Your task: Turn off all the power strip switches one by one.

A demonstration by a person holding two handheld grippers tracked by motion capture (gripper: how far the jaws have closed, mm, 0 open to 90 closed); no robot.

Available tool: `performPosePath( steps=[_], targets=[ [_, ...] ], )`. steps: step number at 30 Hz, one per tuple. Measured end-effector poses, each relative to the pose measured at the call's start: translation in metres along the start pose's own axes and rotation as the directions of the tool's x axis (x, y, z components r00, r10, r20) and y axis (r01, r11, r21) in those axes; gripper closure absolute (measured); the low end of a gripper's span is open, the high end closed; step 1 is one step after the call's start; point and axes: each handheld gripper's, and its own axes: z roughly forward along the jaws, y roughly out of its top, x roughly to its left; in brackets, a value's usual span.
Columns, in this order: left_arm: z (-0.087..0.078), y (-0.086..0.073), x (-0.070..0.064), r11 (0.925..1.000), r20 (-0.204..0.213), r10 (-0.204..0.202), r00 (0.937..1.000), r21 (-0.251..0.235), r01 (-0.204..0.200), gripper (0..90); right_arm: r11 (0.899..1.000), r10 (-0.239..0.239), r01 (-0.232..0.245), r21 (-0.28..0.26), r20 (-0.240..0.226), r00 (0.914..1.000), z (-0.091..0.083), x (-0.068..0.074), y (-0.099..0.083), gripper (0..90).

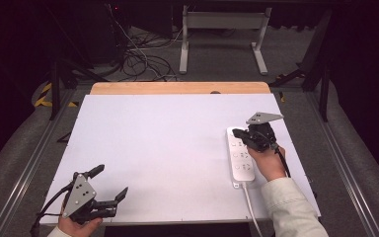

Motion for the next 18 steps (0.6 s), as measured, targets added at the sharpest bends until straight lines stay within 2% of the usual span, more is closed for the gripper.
performPosePath(
  steps=[4,8,18],
  targets=[
    [0.000,0.000,0.000,1.0000,0.003,-0.005,1.0000,0.001,0.005,7.4,1.000,0.013,-0.013,-0.004,0.005,0.9999,0.000,-0.005,0.009,90.0],
    [0.000,0.000,0.000,1.0000,0.004,-0.003,1.0000,0.001,0.003,7.4,1.000,0.022,-0.023,0.022,0.021,0.9995,0.009,-0.012,0.014,90.0],
    [0.001,0.000,0.001,1.0000,0.007,-0.003,1.0000,-0.001,0.003,7.4,0.994,0.056,-0.061,0.093,0.053,0.9970,0.036,-0.026,0.005,90.0]
  ],
)
